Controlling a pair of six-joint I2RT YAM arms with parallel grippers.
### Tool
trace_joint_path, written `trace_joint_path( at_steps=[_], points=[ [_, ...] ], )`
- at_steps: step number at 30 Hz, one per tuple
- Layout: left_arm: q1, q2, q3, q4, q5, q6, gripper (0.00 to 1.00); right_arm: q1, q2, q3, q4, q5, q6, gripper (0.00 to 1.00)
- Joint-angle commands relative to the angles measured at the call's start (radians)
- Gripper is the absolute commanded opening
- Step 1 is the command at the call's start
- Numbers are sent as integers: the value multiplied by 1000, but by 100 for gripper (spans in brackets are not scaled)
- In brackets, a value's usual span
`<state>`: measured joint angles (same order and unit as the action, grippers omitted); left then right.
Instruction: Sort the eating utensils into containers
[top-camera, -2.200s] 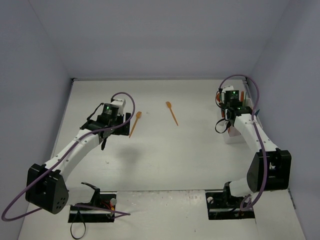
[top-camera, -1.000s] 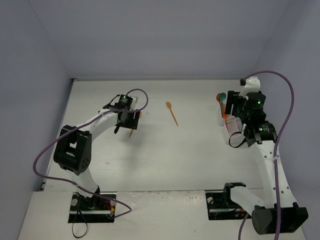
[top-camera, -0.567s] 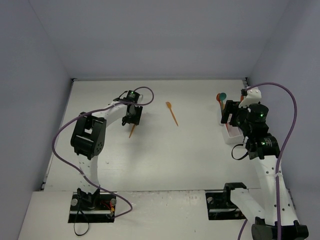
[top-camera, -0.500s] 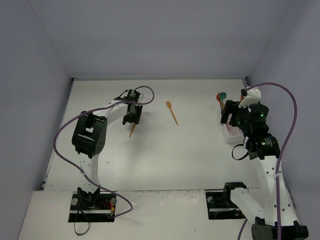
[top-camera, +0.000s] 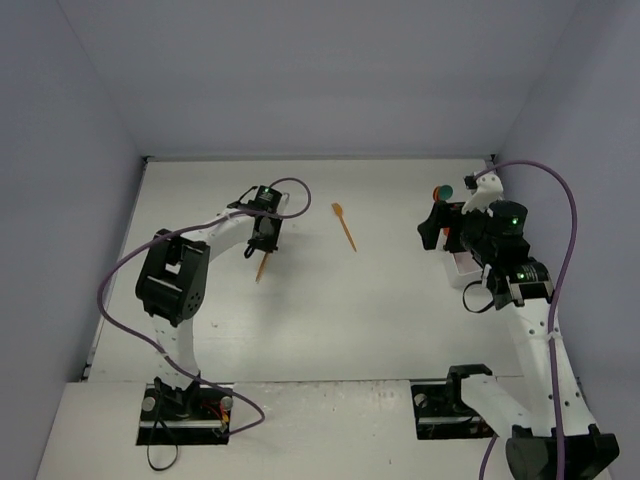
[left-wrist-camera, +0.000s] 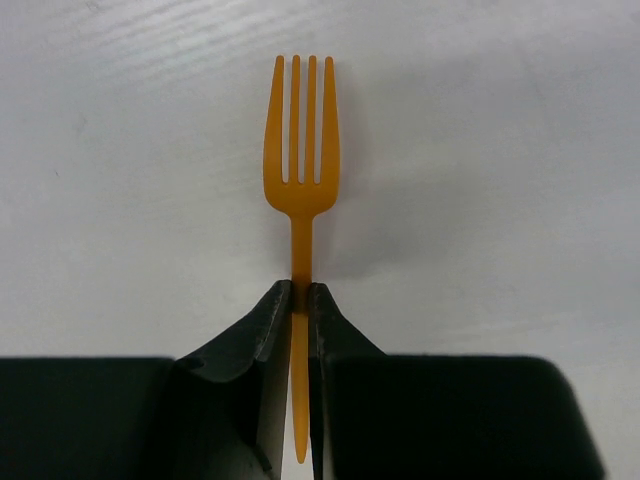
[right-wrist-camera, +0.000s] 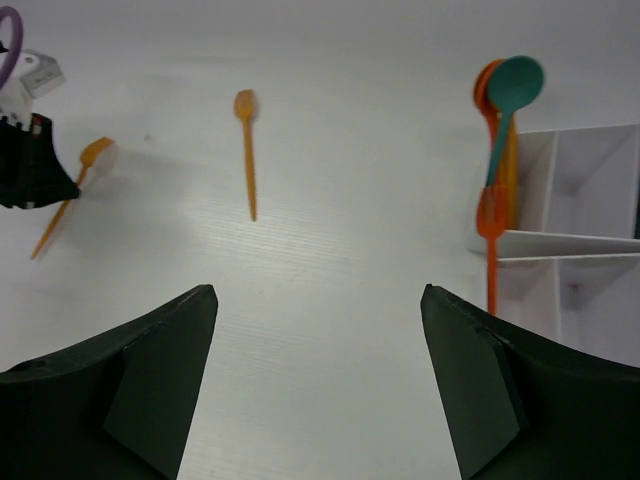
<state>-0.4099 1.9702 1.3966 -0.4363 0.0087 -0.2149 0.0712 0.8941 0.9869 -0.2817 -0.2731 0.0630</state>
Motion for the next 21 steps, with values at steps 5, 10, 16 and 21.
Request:
trace_joint_path(
  at_steps=[5, 10, 16, 21],
  points=[
    [-196, -418, -99, 223, 58, 93, 0, 25, 99, 141, 54, -293, 226, 83],
    [-297, -549, -152, 368, 90, 124, 0, 43, 140, 193, 79, -412, 325, 83],
    [-395, -607, -130, 418, 96, 170, 0, 79, 177, 243, 95, -471, 379, 83],
    [-471, -616, -89, 407, 62, 212, 0, 123, 193, 259, 122, -491, 409, 82]
  ],
)
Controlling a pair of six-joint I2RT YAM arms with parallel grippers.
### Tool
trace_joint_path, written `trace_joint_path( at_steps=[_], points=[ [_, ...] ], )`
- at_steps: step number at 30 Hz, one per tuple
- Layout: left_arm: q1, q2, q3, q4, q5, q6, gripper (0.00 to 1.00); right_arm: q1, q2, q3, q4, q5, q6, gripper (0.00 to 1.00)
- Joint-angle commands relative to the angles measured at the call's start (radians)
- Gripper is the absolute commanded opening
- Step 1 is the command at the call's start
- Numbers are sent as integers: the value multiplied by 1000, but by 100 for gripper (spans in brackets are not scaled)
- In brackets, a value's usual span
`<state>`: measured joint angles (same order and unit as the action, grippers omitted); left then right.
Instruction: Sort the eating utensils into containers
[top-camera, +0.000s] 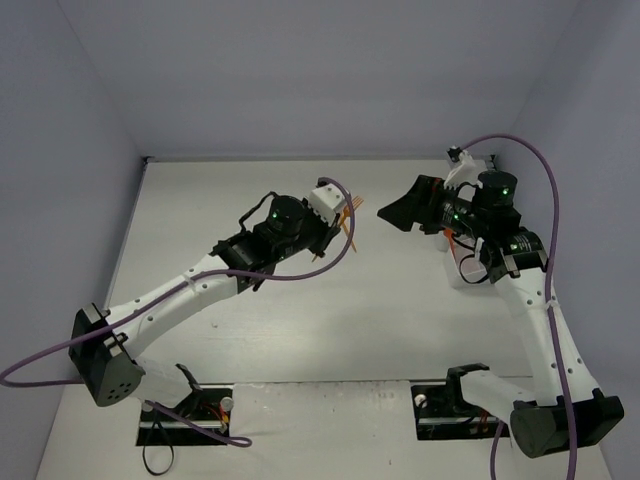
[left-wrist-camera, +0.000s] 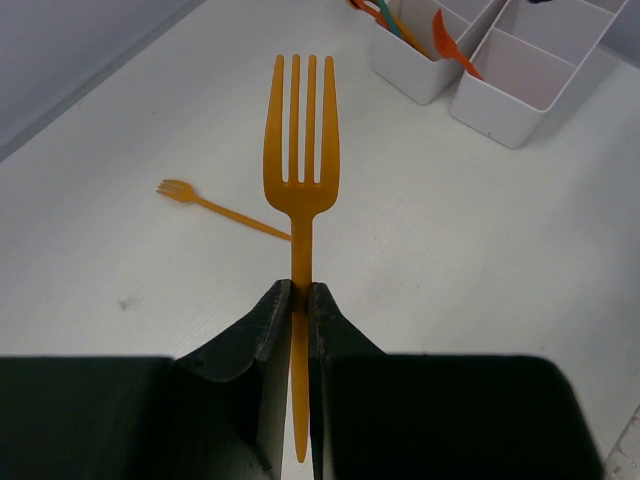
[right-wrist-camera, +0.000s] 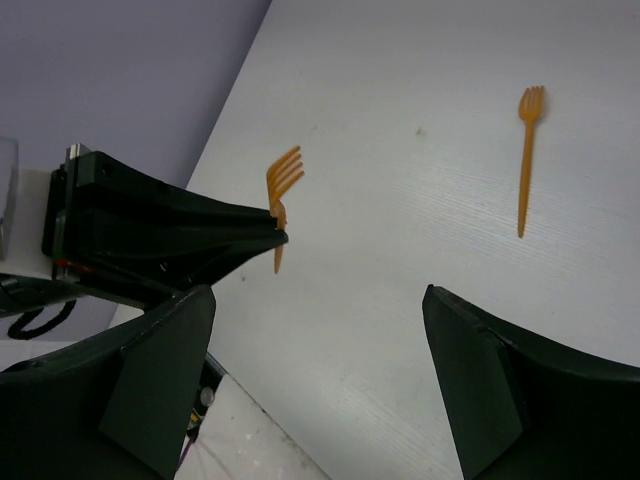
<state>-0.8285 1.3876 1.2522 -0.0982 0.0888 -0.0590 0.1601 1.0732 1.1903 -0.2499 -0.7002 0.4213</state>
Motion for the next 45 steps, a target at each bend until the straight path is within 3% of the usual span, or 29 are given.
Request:
trace_joint_path(
  at_steps=[1, 10, 14, 17, 22, 31, 34, 37, 41, 45],
  points=[
    [-67, -33, 62, 67, -26, 75, 0, 44, 16, 56, 93, -63, 54, 82],
    [-177, -30, 103, 66, -79, 138, 0, 73, 30, 26, 120, -58, 79, 80],
    [-197, -30, 114, 68, -123, 151, 0, 77, 27, 5, 130, -65, 86, 72],
    [-203, -29, 119, 70, -130, 155, 0, 82, 24, -4, 135, -77, 94, 62],
    [-211, -25, 122, 71, -144, 162, 0, 82, 16, -12, 144, -95, 104, 35],
    [-219, -9, 119, 78, -149, 165, 1, 84, -19, -21, 147, -113, 96, 0],
    [-219, -5, 116, 75, -155, 160, 15, 81, -28, -19, 147, -100, 88, 0],
    [-219, -7, 99, 75, -176, 147, 50, 71, -36, -11, 144, -73, 71, 0],
    [-216, -12, 61, 72, -262, 113, 73, 32, -47, -3, 141, -29, 48, 0],
    [-194, -6, 40, 0, -380, 29, 80, -20, -42, -8, 125, 37, 18, 0]
  ],
)
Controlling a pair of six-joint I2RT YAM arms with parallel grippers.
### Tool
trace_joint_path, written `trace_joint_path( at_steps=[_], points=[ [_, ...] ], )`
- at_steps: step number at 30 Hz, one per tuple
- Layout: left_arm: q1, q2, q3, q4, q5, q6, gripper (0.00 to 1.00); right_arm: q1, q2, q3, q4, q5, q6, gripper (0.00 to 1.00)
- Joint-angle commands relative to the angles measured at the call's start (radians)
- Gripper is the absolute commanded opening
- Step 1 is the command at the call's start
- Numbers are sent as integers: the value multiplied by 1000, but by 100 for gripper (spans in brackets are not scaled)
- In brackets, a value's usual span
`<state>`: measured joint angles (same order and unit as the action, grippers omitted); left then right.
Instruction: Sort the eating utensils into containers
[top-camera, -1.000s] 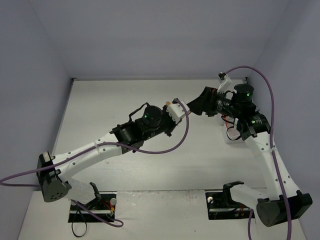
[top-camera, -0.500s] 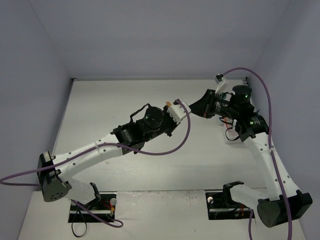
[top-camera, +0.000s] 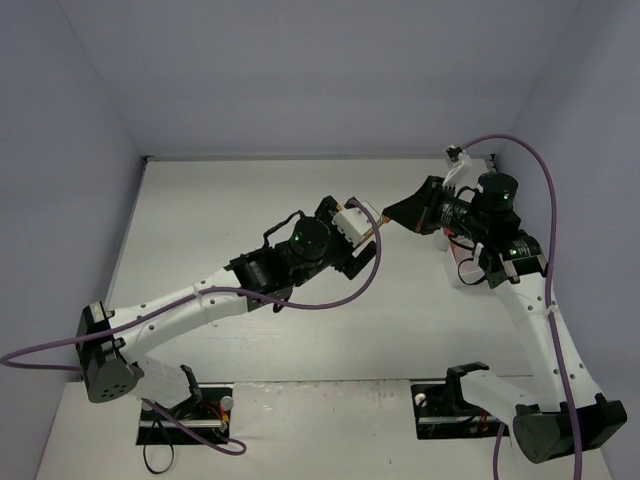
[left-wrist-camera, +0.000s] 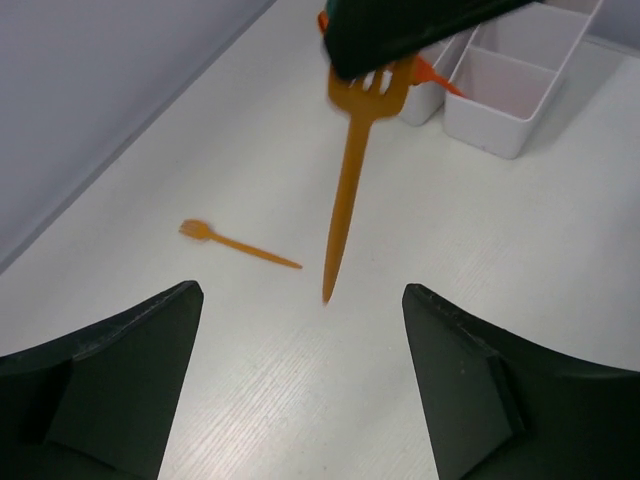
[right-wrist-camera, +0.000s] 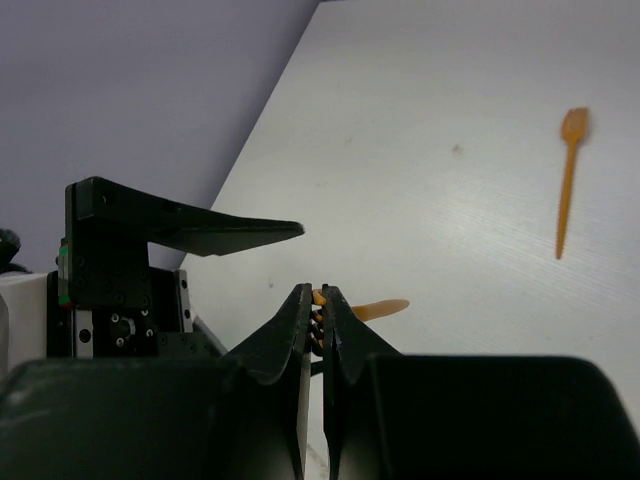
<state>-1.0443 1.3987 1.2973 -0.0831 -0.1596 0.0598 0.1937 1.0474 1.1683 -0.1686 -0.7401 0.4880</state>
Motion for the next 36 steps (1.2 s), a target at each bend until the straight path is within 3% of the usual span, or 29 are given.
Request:
trace_joint_path(
  at_steps=[1, 8, 16, 23, 36],
  points=[
    [37, -18, -8, -39, -137, -121, 81, -69, -12, 17, 27, 106, -69, 0],
    [276, -48, -67, -275, -91, -418, 81, -113, 13, 50, -63, 439, -163, 0],
    [520, -133, -251, -331, 64, -480, 81, -183, 98, 132, -183, 731, -252, 0],
    [616, -149, -357, -298, 86, -398, 81, -270, 181, 135, -207, 709, -215, 0],
    [674, -104, -331, -261, 214, -437, 81, -299, 279, 22, -198, 784, -207, 0]
  ],
)
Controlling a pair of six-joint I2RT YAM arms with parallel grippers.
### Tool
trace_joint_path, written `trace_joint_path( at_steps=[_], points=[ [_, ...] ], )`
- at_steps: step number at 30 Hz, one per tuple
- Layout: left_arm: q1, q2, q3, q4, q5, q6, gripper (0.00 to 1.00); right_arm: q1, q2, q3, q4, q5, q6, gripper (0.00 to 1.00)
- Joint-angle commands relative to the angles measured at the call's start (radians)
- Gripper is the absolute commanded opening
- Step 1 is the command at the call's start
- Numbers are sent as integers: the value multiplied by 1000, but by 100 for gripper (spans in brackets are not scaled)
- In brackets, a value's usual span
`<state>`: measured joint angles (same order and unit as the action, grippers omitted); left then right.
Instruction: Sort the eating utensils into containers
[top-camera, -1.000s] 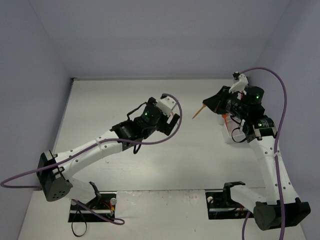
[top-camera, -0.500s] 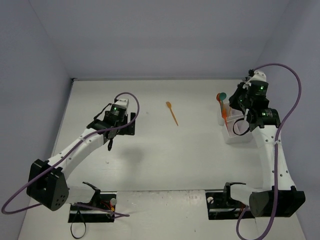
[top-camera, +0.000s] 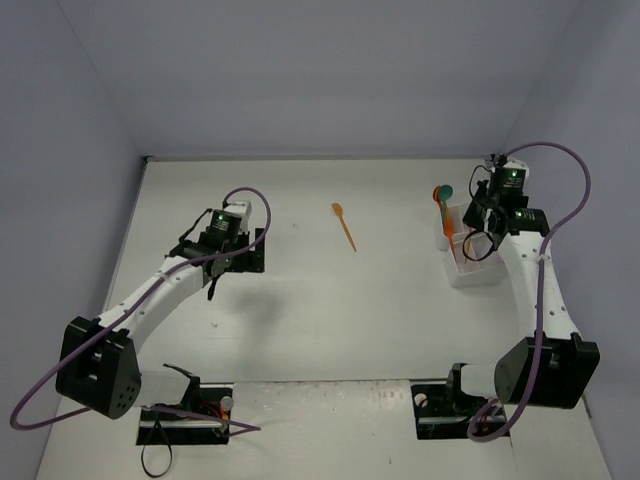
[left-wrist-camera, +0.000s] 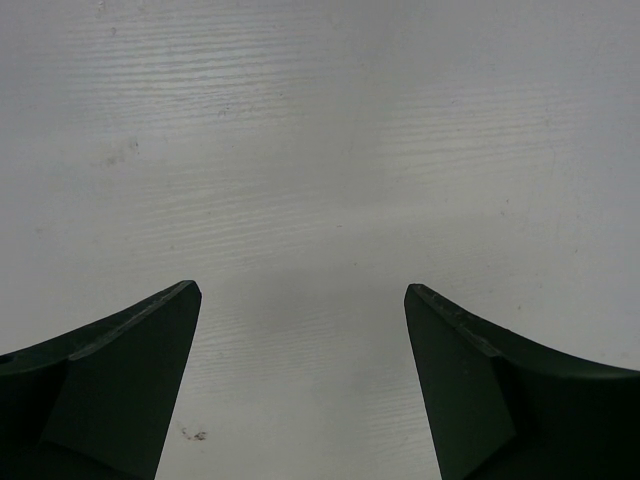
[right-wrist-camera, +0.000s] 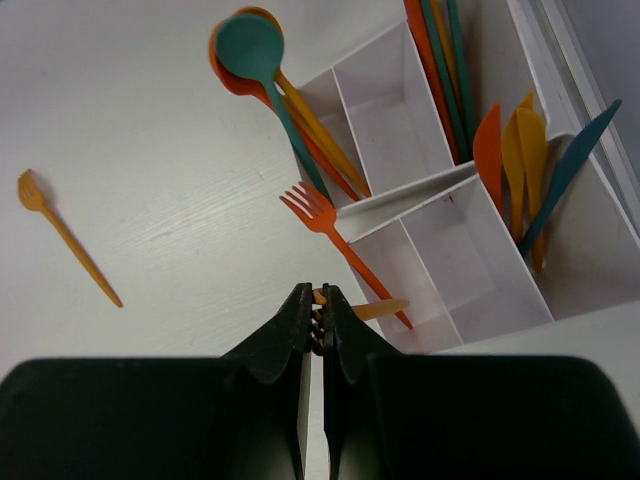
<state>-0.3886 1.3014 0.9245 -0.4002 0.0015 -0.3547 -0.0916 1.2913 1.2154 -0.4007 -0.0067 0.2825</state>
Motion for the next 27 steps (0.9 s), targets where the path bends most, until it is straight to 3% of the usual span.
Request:
trace_joint_path(
  at_steps=[1, 7, 14, 22, 24, 27],
  points=[
    [19, -7, 40, 59, 55, -25, 81, -14, 42, -32, 36, 55, -3, 0],
    [19, -2, 29, 75, 71, -47, 81, -19, 91, -72, 55, 53, -5, 0],
    [19, -2, 18, 86, 79, -59, 81, -20, 143, -79, 80, 62, -8, 11],
    [19, -16, 17, 74, 64, -51, 81, -20, 187, -64, 101, 67, -5, 16],
    [19, -22, 17, 71, 57, -48, 81, -20, 187, -61, 103, 64, -8, 19],
    [19, -30, 17, 63, 44, -39, 81, -20, 176, -49, 102, 44, -19, 32]
  ],
)
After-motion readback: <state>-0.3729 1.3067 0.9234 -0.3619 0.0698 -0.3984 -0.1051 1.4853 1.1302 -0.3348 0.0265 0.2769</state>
